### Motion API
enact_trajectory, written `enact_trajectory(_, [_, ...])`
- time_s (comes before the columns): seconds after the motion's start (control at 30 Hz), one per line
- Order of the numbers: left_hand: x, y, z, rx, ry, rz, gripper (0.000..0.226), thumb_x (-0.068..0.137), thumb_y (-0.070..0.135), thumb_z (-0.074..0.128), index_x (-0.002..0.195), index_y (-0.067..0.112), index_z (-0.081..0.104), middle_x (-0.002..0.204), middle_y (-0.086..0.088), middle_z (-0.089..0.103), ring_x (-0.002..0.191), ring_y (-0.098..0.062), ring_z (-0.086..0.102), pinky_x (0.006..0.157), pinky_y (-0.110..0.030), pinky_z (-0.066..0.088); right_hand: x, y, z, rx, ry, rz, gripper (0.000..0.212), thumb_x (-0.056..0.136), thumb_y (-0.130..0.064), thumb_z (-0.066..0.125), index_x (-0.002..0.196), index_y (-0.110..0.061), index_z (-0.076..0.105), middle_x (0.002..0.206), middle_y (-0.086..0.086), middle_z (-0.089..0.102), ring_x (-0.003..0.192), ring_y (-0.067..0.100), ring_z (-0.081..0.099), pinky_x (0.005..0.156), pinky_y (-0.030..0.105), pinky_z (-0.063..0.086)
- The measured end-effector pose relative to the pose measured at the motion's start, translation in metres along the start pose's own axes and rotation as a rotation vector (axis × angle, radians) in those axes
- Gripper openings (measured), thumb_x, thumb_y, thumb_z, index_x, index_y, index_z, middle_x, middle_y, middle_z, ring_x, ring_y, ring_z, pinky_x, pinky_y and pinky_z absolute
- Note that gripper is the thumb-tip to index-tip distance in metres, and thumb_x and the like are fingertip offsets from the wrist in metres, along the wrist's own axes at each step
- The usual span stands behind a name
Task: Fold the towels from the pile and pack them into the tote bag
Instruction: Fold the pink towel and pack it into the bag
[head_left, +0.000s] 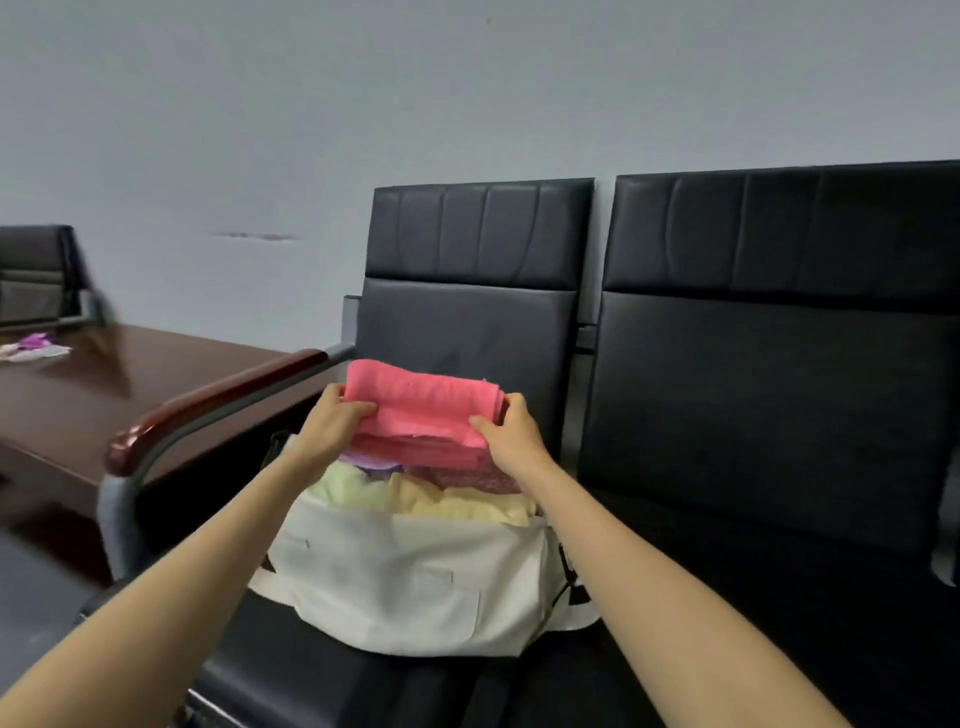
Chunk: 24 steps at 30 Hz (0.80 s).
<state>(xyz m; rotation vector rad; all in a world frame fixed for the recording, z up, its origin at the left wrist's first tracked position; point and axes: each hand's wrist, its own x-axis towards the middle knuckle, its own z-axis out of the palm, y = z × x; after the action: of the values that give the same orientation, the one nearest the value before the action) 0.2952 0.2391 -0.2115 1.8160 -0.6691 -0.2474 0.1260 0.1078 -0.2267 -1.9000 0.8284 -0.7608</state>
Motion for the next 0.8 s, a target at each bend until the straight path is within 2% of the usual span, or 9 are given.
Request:
enact_trajectory(0.1, [0.003,-0.035,0.007,0.164,-0.065,-0.172,0.026,0.083,0.023,0.061,0.099,0.003,0.061,0.093,-0.016,0.059,0.079,-0.023,0.055,0.062,-0.028,0.04,0.005,0.027,0.023,-0.063,-0.059,0.072,0.059,0.086,-0.025,0.071,0.123,0.001,0.032,0.124,0.013,0.056,0.115,0.03,0.055,0.091,0.033,0.044])
enact_trajectory(0.2, [0.003,-0.052,0.02,0.343,0.017,-0.184,0.049,0.088,0.022,0.061,0.126,-0.004,0.045,0.118,-0.022,0.054,0.111,-0.032,0.052,0.082,-0.031,0.04,0.003,0.038,0.031,-0.125,-0.04,0.043,0.06,0.085,-0.021,0.072,0.12,0.0,0.029,0.12,0.017,0.057,0.11,0.031,0.057,0.08,0.03,0.042])
enact_trajectory(0.33, [0.008,-0.052,0.019,0.485,0.021,-0.189,0.082,0.085,0.031,0.068,0.143,-0.007,0.024,0.14,-0.027,0.041,0.127,-0.037,0.042,0.102,-0.038,0.036,0.001,0.038,0.035,-0.238,-0.041,0.019,0.07,0.085,-0.019,0.072,0.13,0.004,0.023,0.119,0.02,0.058,0.106,0.033,0.059,0.076,0.032,0.043])
enact_trajectory(0.43, [0.002,-0.049,0.023,0.778,0.179,0.216,0.054,0.08,0.011,0.063,0.125,-0.012,0.042,0.116,-0.031,0.048,0.103,-0.046,0.051,0.086,-0.05,0.045,-0.001,0.031,0.038,-0.494,0.019,-0.11,0.072,0.084,-0.018,0.072,0.136,-0.005,0.023,0.13,0.016,0.045,0.115,0.033,0.049,0.085,0.035,0.041])
enact_trajectory(0.5, [-0.01,-0.043,0.027,0.787,0.232,0.501,0.04,0.06,-0.007,0.064,0.1,-0.006,0.06,0.091,-0.024,0.054,0.079,-0.04,0.055,0.063,-0.042,0.044,-0.004,0.024,0.038,-0.633,0.096,-0.356,0.065,0.084,-0.009,0.066,0.14,-0.014,0.033,0.134,0.012,0.038,0.123,0.031,0.038,0.096,0.036,0.039])
enact_trajectory(0.57, [-0.018,-0.039,0.029,0.726,0.172,0.655,0.032,0.062,-0.011,0.069,0.091,0.001,0.068,0.089,-0.017,0.057,0.079,-0.032,0.057,0.061,-0.033,0.039,-0.003,0.023,0.039,-0.581,0.097,-0.657,0.047,0.082,0.001,0.055,0.127,-0.01,0.057,0.128,0.014,0.052,0.121,0.034,0.045,0.099,0.042,0.043])
enact_trajectory(0.63, [-0.022,-0.041,0.028,0.626,0.08,0.603,0.021,0.084,0.003,0.063,0.102,0.01,0.072,0.105,-0.012,0.059,0.095,-0.028,0.057,0.074,-0.035,0.045,0.0,0.03,0.038,-0.577,-0.004,-0.755,0.032,0.09,-0.008,0.049,0.117,-0.009,0.067,0.129,0.014,0.058,0.123,0.034,0.05,0.105,0.044,0.04])
enact_trajectory(0.73, [-0.021,-0.046,0.022,0.632,-0.095,0.422,0.028,0.092,0.025,0.06,0.119,0.019,0.067,0.121,-0.007,0.06,0.107,-0.025,0.059,0.088,-0.031,0.044,-0.003,0.047,0.038,-0.713,-0.335,-0.499,0.041,0.104,-0.026,0.036,0.145,-0.025,0.041,0.158,-0.002,0.024,0.147,0.019,0.013,0.12,0.034,0.013])
enact_trajectory(0.8, [-0.019,-0.044,0.02,0.644,-0.13,0.351,0.03,0.089,0.025,0.064,0.118,0.019,0.067,0.116,-0.006,0.066,0.104,-0.024,0.061,0.085,-0.027,0.042,-0.004,0.053,0.041,-0.755,-0.384,-0.449,0.044,0.105,-0.029,0.03,0.149,-0.028,0.031,0.161,-0.007,0.013,0.149,0.016,0.003,0.12,0.035,0.009])
